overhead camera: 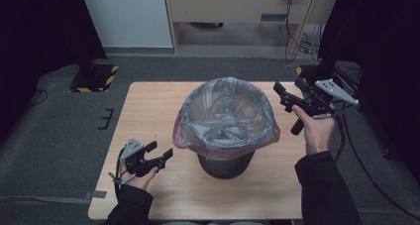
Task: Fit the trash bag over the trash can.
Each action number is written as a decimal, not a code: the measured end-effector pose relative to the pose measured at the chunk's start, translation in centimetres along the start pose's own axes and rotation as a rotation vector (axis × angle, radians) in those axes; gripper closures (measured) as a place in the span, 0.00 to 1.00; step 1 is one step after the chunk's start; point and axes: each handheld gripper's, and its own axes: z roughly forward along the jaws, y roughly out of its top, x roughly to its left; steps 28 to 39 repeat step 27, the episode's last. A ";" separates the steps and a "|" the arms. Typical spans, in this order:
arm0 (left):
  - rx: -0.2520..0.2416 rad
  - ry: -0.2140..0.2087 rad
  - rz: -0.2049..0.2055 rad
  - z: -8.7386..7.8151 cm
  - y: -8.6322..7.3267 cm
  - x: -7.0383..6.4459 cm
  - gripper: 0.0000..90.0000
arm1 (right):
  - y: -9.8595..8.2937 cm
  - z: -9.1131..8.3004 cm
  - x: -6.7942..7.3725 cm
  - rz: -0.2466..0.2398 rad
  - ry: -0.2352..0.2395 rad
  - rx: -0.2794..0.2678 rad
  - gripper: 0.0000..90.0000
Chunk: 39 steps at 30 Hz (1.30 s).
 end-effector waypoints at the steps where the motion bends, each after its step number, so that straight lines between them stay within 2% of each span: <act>1: 0.000 0.003 0.000 -0.1 0.0 0.1 0.26 | -0.7 -0.2 -0.6 0.007 -0.008 0.005 0.16; 6: 0.004 0.013 -0.009 -0.4 0.0 0.7 0.26 | -4.4 -1.1 -2.6 0.022 -0.032 0.066 0.16; 8: 0.011 0.019 -0.013 -0.4 -0.1 1.0 0.26 | -6.2 -1.5 -3.4 0.022 -0.039 0.107 0.16; 13: 0.067 0.036 -0.006 -0.3 -0.4 1.8 0.26 | -10.0 -2.3 -4.8 0.028 -0.043 0.220 0.16; 18: 0.135 0.063 0.015 -0.2 -0.8 3.0 0.25 | -13.9 -3.4 -6.3 -0.008 -0.048 0.343 0.15; 21: 0.178 0.075 0.024 0.0 -1.2 3.6 0.23 | -15.4 -4.0 -7.1 -0.024 -0.052 0.417 0.14; 25: 0.255 0.096 0.044 0.4 -1.7 4.2 0.22 | -16.9 -4.9 -8.3 -0.111 -0.058 0.531 0.14; 27: 0.280 0.110 0.053 0.6 -1.9 4.5 0.20 | -17.4 -5.4 -8.9 -0.125 -0.081 0.589 0.14; 39: 0.280 0.110 0.053 0.6 -1.9 4.5 0.20 | -17.4 -5.4 -8.9 -0.125 -0.081 0.589 0.14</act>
